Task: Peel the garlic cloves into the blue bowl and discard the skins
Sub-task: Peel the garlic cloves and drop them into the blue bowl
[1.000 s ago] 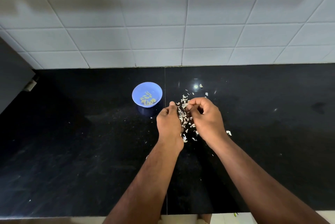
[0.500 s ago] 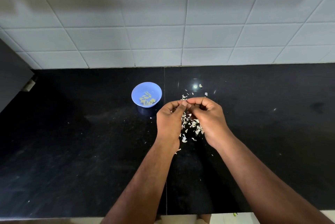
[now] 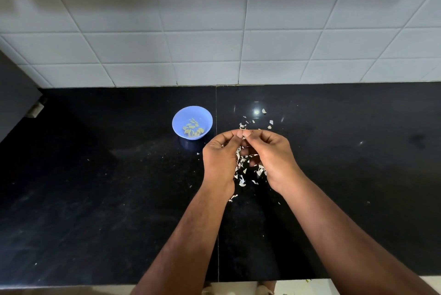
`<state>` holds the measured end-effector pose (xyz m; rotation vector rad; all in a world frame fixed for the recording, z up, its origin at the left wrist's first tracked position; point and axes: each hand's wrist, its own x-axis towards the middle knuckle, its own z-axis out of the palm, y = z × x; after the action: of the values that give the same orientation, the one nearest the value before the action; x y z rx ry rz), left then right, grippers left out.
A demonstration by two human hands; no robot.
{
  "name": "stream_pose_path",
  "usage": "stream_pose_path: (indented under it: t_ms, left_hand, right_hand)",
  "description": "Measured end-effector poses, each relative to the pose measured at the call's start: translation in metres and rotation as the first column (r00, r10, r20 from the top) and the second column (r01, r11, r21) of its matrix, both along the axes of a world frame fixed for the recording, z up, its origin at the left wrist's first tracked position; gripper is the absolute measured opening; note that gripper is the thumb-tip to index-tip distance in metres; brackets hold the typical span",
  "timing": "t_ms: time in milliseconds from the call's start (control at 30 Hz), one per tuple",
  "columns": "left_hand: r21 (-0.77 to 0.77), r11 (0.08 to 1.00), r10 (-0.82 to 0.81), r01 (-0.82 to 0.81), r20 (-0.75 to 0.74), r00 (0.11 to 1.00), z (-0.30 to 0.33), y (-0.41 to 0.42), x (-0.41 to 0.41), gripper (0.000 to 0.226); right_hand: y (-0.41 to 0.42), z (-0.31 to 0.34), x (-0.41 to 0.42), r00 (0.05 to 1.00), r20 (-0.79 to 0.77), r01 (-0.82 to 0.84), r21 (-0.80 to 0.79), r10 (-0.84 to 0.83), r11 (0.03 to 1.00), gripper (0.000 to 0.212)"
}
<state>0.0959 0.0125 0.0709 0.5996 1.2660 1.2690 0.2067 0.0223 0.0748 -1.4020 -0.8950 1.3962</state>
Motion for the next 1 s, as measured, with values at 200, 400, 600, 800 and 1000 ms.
stream_pose_path:
  t_ms: [200, 400, 600, 800, 1000]
  left_hand:
    - [0.007, 1.000, -0.025, 0.026, -0.023, 0.999, -0.002, 0.000, -0.001, 0.013]
    - [-0.039, 0.999, -0.018, 0.016, -0.064, 0.998, 0.001, 0.004, 0.002, 0.034]
    - [0.044, 0.997, -0.065, 0.069, -0.079, 0.995, -0.001, 0.005, -0.002, 0.027]
    - [-0.062, 0.996, 0.048, -0.062, -0.203, 0.978, -0.013, 0.012, -0.019, 0.028]
    - [-0.199, 0.965, 0.156, -0.173, -0.099, 0.983, -0.015, 0.012, -0.045, 0.046]
  right_hand:
    - [0.004, 0.001, 0.001, 0.999, -0.045, -0.013, -0.084, 0.009, 0.996, 0.026]
    - [0.007, 0.004, -0.008, 1.000, 0.000, -0.029, -0.095, 0.029, 0.995, 0.033]
    - [0.009, 0.007, -0.012, 0.994, 0.066, -0.081, -0.068, 0.086, 0.994, 0.037]
    - [0.020, -0.006, -0.020, 0.989, 0.146, -0.026, 0.007, 0.025, 1.000, 0.036]
    - [0.046, -0.019, -0.048, 0.933, 0.343, -0.147, 0.095, 0.106, 0.985, 0.007]
